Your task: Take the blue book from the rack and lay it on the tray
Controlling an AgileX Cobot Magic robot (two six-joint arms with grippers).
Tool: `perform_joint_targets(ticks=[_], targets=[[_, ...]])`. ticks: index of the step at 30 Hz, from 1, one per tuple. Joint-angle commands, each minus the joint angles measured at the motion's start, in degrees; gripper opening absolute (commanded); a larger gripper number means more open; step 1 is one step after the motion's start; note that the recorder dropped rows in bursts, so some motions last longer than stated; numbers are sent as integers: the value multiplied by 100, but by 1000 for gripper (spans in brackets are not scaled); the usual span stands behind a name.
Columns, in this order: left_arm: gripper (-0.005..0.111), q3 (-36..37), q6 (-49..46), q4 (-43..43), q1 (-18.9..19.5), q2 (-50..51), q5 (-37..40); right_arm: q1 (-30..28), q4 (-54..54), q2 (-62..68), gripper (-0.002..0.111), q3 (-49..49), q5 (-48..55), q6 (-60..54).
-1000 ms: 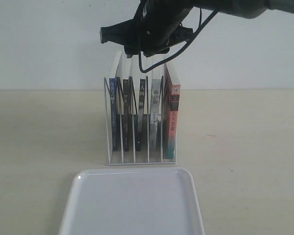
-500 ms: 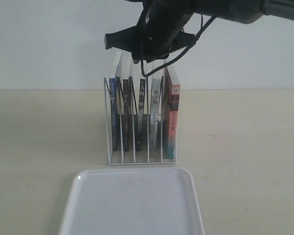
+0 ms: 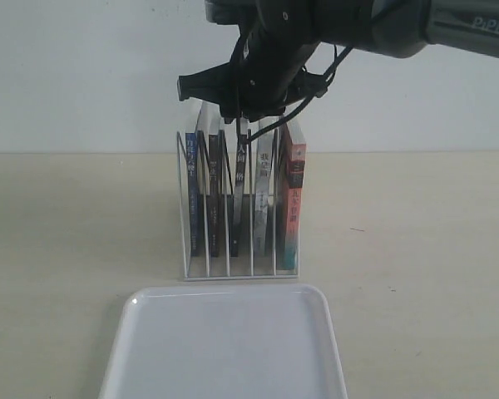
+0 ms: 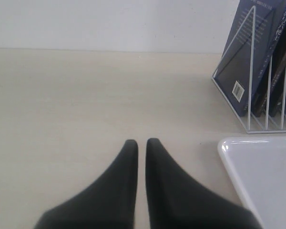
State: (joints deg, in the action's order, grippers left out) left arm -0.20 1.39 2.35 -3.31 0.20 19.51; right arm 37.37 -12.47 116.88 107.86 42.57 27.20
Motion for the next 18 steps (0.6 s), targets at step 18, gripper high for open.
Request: perform_joint_targets(ticks=[18], targets=[[6, 20, 49, -6, 23, -20, -24, -27, 177, 202, 33, 21, 66, 93]])
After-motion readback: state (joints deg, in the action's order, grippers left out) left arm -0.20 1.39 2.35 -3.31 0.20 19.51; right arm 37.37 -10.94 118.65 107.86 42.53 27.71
